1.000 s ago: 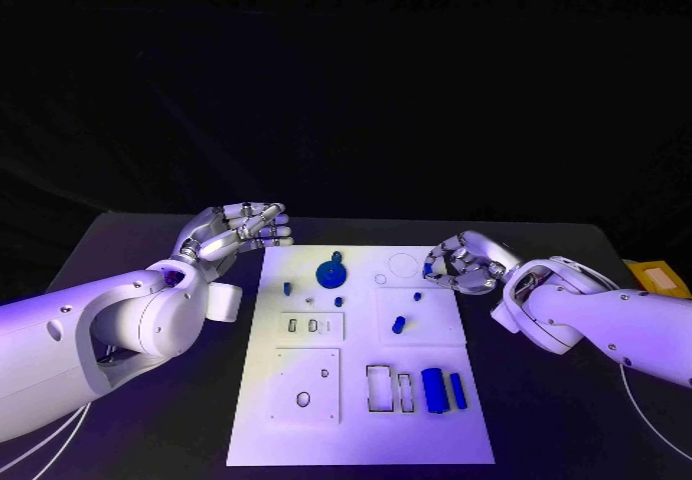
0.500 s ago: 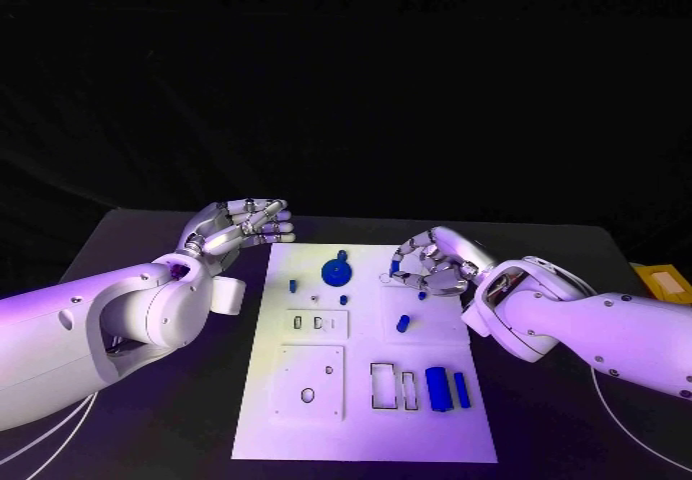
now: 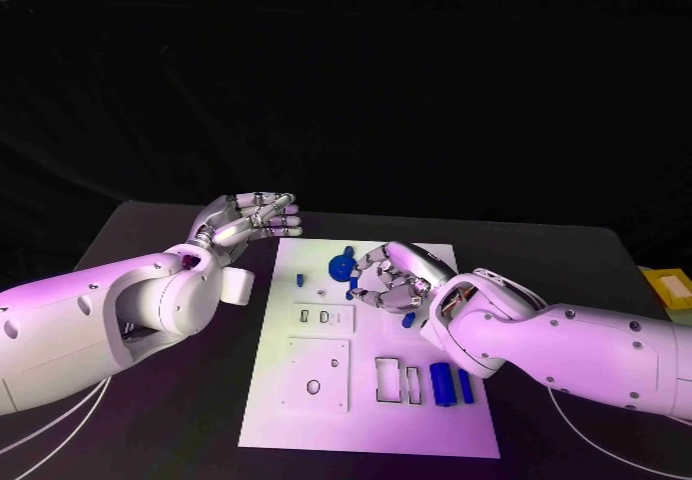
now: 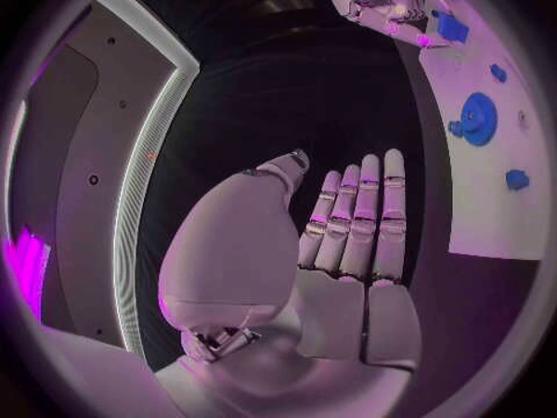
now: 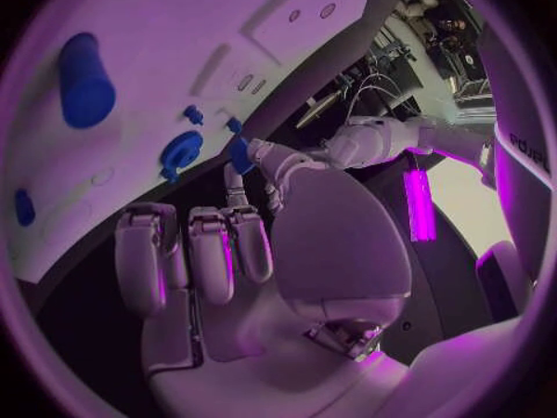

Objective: Assemble the parts on the task board

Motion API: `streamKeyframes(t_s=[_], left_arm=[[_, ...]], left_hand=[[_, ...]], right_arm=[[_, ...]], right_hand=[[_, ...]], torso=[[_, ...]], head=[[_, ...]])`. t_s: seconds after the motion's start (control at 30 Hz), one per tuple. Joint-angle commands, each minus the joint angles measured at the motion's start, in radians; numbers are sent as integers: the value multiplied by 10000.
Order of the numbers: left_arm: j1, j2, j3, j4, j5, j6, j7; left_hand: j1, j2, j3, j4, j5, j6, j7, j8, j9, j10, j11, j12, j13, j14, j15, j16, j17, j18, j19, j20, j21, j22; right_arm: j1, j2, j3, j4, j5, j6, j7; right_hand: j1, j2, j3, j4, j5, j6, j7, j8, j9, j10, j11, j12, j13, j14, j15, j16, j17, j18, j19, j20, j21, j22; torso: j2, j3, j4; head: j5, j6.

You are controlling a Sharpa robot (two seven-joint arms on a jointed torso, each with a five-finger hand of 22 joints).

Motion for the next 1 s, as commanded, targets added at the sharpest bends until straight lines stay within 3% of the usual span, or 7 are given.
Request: streamKeyframes(t_s=[0.03,0.33,0.4,0.7,1.0], left_arm=[[2,35,1,11,18,176,-7],[2,51,-1,29,18,180,-50],[2,59,-2,28,18,185,-67],[2,84,-2,12,18,217,-95],[0,75,-5,21,18,231,-103]], left_hand=[[-37,-19,59,-18,-41,-26,349,-39,-4,39,1,-50,8,-53,-31,-55,9,122,-63,1,-41,-8],[-31,-25,75,-31,-40,-15,343,-34,-2,55,-6,-49,9,-46,-36,-58,16,124,-61,-1,-38,-10],[-31,-25,75,-31,-40,-15,343,-34,-2,56,-6,-50,9,-46,-36,-58,16,124,-61,-1,-38,-10],[-33,-31,88,-37,-40,-17,349,-38,-4,56,-4,-57,7,-44,-37,-63,22,124,-61,-2,-35,-11],[-33,-31,88,-37,-40,-17,349,-38,-4,56,-4,-57,7,-44,-37,-63,22,124,-61,-2,-35,-11]], right_arm=[[-114,209,-17,-54,-970,-56,-707],[-443,678,-38,-164,-1438,-27,-1200],[-504,761,-40,-166,-1495,-21,-1266],[-640,1014,-46,-243,-1794,68,-1428],[-820,1139,-59,-376,-2141,125,-1448]], right_hand=[[-19,85,19,-7,-54,40,-73,40,18,176,-58,36,1512,1063,-62,43,2627,-183,358,-53,44,1912],[-12,71,16,-22,-93,43,-77,49,24,180,-64,39,1516,1063,-68,43,2627,-192,382,-59,73,1937],[-123,79,-26,49,-334,9,-70,47,31,182,-58,35,1515,1063,-69,43,2627,-189,373,-69,57,1930],[-162,47,-50,67,-342,-6,-68,45,32,185,-57,36,1518,1063,-71,43,2627,-192,383,-72,68,1941],[-197,19,-70,85,-319,-19,-64,41,31,186,-54,35,1519,1063,-70,43,2627,-190,378,-73,59,1935]], torso=[[-4,-10,-9],[13,1,-1],[13,4,3],[14,-1,-19],[10,9,3]], head=[[48,-23],[105,-108],[103,-129],[120,-200],[151,-252]])
